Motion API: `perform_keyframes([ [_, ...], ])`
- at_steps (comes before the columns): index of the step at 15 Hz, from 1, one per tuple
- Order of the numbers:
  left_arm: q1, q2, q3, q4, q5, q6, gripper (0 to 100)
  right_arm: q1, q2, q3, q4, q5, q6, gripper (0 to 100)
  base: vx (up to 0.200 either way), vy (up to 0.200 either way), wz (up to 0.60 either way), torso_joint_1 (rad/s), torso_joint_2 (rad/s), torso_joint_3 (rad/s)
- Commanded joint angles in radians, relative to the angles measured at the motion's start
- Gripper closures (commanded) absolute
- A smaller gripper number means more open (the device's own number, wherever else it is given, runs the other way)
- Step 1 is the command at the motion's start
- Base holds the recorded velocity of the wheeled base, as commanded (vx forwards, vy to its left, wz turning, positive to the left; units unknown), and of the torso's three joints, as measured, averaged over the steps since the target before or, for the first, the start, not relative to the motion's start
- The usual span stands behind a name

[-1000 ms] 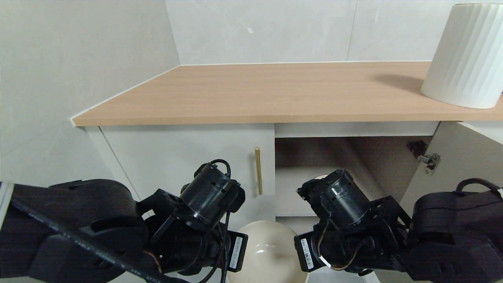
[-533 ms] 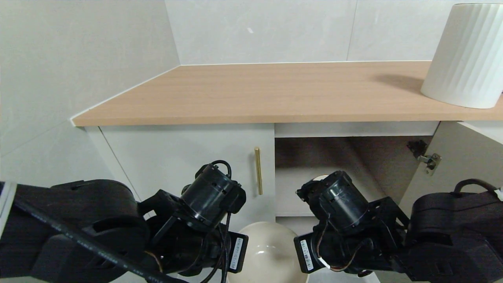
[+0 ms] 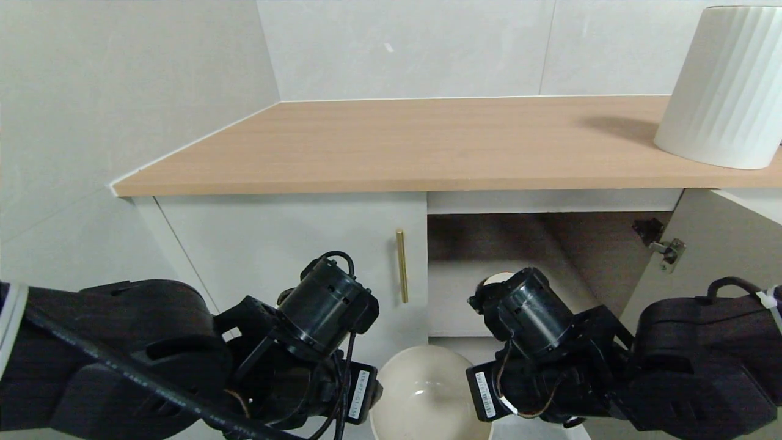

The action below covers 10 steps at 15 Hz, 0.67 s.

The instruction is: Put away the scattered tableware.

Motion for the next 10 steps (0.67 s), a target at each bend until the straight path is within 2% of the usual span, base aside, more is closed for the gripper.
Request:
perform_keyframes([
  [1, -0.002, 0.003, -0.001, -0.011, -0.007, -0.001, 0, 0.005, 0.004, -0.002, -0.013, 0.012, 0.0, 100, 0.0, 0.0, 0.0, 0.0, 0.0, 0.0],
  [5, -0.002, -0.002, -0.006, -0.013, -0.007, -0.002, 0, 0.005, 0.005, 0.002, -0.011, 0.012, -0.001, 100, 0.0, 0.0, 0.0, 0.0, 0.0, 0.0],
  [8, -0.001, -0.007, -0.02, -0.013, -0.008, -0.045, 0, -0.01, 0.033, 0.005, 0.007, 0.007, -0.011, 100, 0.0, 0.0, 0.0, 0.0, 0.0, 0.0],
  [10, -0.001, -0.007, -0.021, -0.014, -0.008, -0.047, 0, -0.046, 0.071, -0.004, 0.053, -0.012, -0.026, 100, 0.0, 0.0, 0.0, 0.0, 0.0, 0.0],
])
